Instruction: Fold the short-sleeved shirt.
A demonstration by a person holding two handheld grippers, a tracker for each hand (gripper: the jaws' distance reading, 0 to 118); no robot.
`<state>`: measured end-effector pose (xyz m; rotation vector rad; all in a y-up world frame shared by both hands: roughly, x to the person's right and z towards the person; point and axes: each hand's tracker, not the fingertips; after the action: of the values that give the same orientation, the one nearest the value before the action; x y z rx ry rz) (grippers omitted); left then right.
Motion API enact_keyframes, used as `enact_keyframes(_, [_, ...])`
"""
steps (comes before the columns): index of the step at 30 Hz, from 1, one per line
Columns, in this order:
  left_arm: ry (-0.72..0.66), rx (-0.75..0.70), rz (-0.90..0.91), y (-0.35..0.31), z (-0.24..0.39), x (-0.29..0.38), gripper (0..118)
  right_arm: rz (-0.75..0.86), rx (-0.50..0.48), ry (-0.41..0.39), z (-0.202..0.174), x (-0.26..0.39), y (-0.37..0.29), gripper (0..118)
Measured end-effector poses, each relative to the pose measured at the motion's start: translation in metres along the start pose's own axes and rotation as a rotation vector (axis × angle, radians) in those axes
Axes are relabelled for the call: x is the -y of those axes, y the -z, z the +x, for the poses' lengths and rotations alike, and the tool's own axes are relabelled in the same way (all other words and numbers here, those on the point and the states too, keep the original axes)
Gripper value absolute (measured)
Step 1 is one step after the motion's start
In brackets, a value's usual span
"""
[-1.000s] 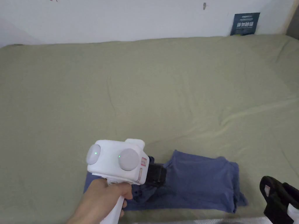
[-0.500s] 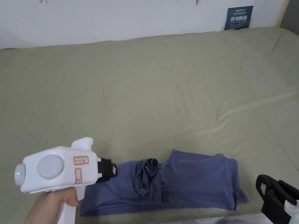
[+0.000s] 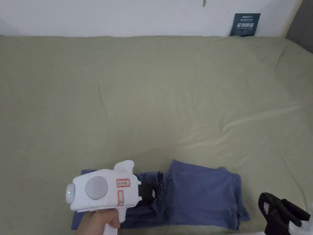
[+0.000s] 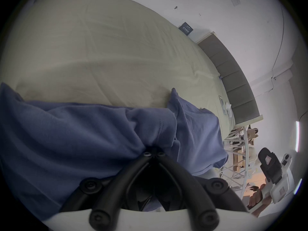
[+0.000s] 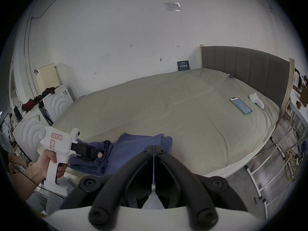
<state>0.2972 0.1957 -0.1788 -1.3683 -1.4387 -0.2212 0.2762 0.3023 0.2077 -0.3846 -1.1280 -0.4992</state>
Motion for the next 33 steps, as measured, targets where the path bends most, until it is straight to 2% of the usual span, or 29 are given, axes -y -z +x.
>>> enact_keyframes(2, [0.022,-0.003,-0.008,-0.026,0.0,-0.004,0,0.005,-0.011,-0.001,-0.007,-0.001,-0.001,3])
enact_keyframes(6, [0.048,0.04,0.097,-0.105,-0.019,-0.005,0,0.009,-0.044,-0.01,-0.018,-0.005,0.004,3])
enact_keyframes(9, [0.016,-0.023,0.164,-0.159,-0.051,-0.004,0,0.008,-0.067,-0.032,-0.028,-0.006,0.008,3])
enact_keyframes(13, [-0.038,-0.136,0.165,-0.178,-0.094,0.002,0,-0.002,-0.085,-0.047,-0.041,-0.005,0.012,3])
enact_keyframes(15, [-0.071,-0.095,0.157,-0.174,-0.115,0.005,0,-0.014,-0.091,-0.049,-0.045,-0.004,0.014,3])
enact_keyframes(16, [-0.098,-0.034,0.146,-0.169,-0.118,0.004,5,-0.016,-0.09,-0.05,-0.047,-0.003,0.014,3])
enact_keyframes(17, [-0.122,0.012,0.127,-0.164,-0.126,0.004,27,-0.02,-0.091,-0.054,-0.049,-0.001,0.013,3])
enact_keyframes(18, [-0.159,0.068,0.118,-0.156,-0.131,0.004,88,-0.026,-0.089,-0.058,-0.05,-0.001,0.013,3])
enact_keyframes(19, [-0.162,0.106,0.087,-0.146,-0.132,0.004,118,-0.029,-0.085,-0.06,-0.051,0.0,0.014,3])
enact_keyframes(20, [-0.141,0.136,0.047,-0.149,-0.138,-0.004,116,-0.034,-0.081,-0.063,-0.051,0.0,0.014,3])
enact_keyframes(23, [-0.213,0.196,0.064,-0.126,-0.156,-0.054,116,-0.041,-0.066,-0.067,-0.051,0.0,0.014,3])
enact_keyframes(24, [-0.216,0.239,0.063,-0.107,-0.147,-0.011,116,-0.044,-0.063,-0.065,-0.051,0.0,0.014,3])
enact_keyframes(26, [-0.227,0.329,0.08,-0.099,-0.146,-0.024,116,-0.044,-0.057,-0.062,-0.05,-0.001,0.014,3])
enact_keyframes(27, [-0.235,0.375,0.085,-0.094,-0.126,-0.007,115,-0.044,-0.053,-0.06,-0.049,-0.002,0.014,3])
enact_keyframes(29, [-0.282,0.387,0.085,-0.084,-0.12,-0.009,105,-0.04,-0.051,-0.061,-0.049,-0.003,0.013,3])
enact_keyframes(30, [-0.263,0.383,0.074,-0.08,-0.113,-0.011,73,-0.038,-0.051,-0.064,-0.049,-0.004,0.012,3])
enact_keyframes(31, [-0.26,0.368,0.068,-0.077,-0.112,-0.011,22,-0.034,-0.052,-0.068,-0.048,-0.005,0.012,3])
enact_keyframes(32, [-0.243,0.265,0.052,-0.057,-0.148,-0.006,12,-0.032,-0.051,-0.071,-0.048,-0.006,0.012,3])
enact_keyframes(33, [-0.23,0.215,0.056,-0.058,-0.14,0.001,12,-0.027,-0.055,-0.073,-0.048,-0.007,0.011,3])
